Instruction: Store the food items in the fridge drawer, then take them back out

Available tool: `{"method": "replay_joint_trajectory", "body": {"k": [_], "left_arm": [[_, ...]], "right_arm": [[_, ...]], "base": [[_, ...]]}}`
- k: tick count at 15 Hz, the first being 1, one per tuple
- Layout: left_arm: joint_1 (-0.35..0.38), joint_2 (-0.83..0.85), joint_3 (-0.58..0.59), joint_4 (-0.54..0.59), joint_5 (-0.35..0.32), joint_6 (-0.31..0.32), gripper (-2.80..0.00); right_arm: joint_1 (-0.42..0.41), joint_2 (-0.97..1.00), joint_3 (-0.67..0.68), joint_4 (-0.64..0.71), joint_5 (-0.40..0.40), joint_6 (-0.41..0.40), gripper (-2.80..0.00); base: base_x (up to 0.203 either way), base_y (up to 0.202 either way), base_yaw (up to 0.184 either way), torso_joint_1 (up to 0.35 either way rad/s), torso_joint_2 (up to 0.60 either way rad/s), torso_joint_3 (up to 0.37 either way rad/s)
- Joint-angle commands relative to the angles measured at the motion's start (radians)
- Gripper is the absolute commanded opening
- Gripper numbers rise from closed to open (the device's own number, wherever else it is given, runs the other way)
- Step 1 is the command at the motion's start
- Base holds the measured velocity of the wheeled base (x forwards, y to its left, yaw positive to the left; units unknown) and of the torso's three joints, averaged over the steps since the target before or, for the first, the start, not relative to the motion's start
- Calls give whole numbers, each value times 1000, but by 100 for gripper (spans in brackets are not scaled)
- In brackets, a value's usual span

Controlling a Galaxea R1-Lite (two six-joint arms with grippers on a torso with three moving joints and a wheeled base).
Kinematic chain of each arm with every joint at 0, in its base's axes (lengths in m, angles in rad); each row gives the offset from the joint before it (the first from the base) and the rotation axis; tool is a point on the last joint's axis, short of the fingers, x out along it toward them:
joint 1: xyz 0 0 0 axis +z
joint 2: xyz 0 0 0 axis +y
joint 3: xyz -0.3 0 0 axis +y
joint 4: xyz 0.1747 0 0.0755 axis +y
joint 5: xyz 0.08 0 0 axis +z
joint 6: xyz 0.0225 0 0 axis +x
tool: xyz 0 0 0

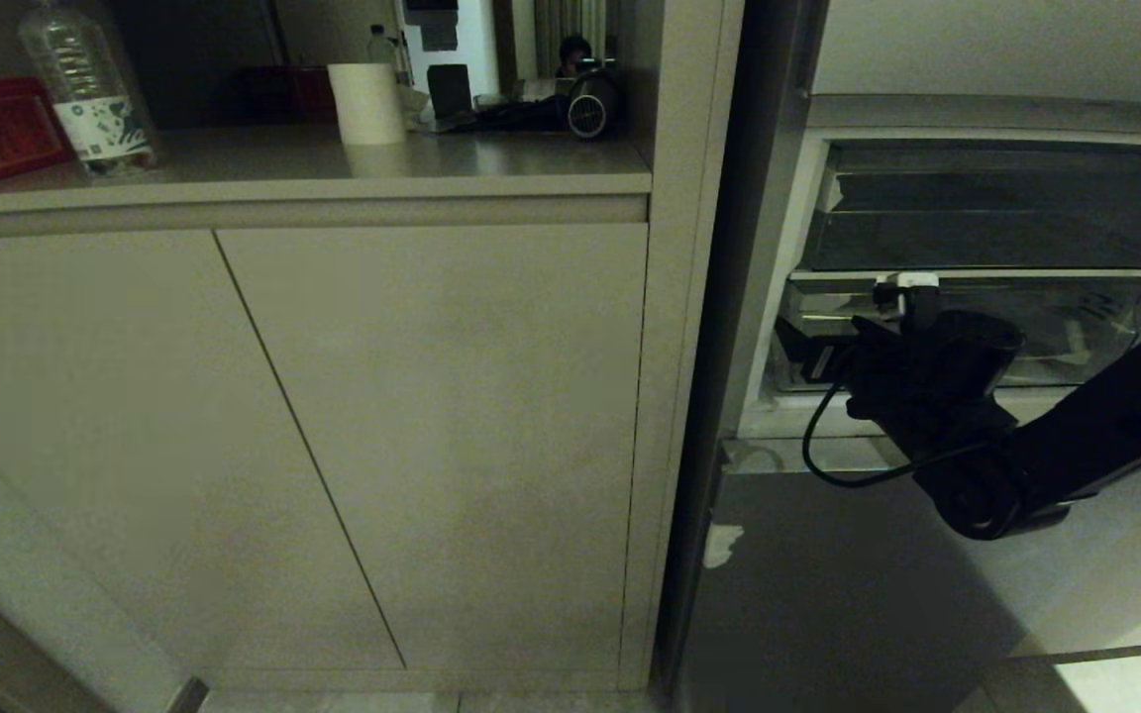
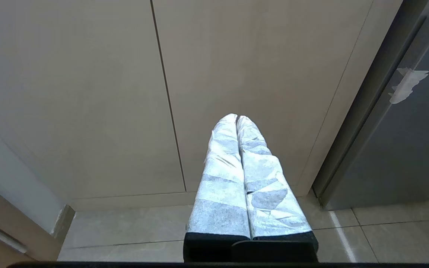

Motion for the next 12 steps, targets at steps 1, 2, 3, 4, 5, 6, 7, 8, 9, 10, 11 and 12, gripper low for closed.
{"method": "replay_joint_trajectory", "body": {"k": [1, 2, 3, 4, 5, 6, 7, 8, 9, 10, 11, 12], "left_arm": [[0, 1, 0, 0, 0, 0, -280], [0, 1, 0, 0, 0, 0, -280], [0, 1, 0, 0, 0, 0, -280], [0, 1, 0, 0, 0, 0, -280], [0, 1, 0, 0, 0, 0, -280], [0, 1, 0, 0, 0, 0, -280], [0, 1, 0, 0, 0, 0, -280], [0, 1, 0, 0, 0, 0, -280], [0, 1, 0, 0, 0, 0, -280], [0, 1, 0, 0, 0, 0, -280], [0, 1, 1, 0, 0, 0, -280], [0, 1, 0, 0, 0, 0, -280]], "right_arm": [[1, 7, -8, -7, -1, 0, -280], [2, 10, -16, -6, -1, -1, -280], [2, 11, -18, -1, -2, -1, -280], [4, 11, -21, 3, -2, -1, -280], [14, 15, -34, 25, -2, 0, -280], [21, 15, -40, 26, -2, 0, -280], [36, 15, -44, 29, -5, 0, -280], [43, 15, -44, 31, -8, 0, -280], [50, 15, -46, 31, -22, -1, -280], [56, 14, -46, 31, -35, -3, -280], [58, 12, -44, 31, -36, -4, -280], [59, 9, -44, 29, -37, -4, -280]], "base": [[0, 0, 0, 0, 0, 0], [0, 0, 0, 0, 0, 0], [0, 0, 0, 0, 0, 0], [0, 0, 0, 0, 0, 0], [0, 0, 0, 0, 0, 0], [0, 0, 0, 0, 0, 0], [0, 0, 0, 0, 0, 0], [0, 0, 0, 0, 0, 0], [0, 0, 0, 0, 0, 0], [0, 0, 0, 0, 0, 0], [0, 0, 0, 0, 0, 0], [0, 0, 0, 0, 0, 0]]}}
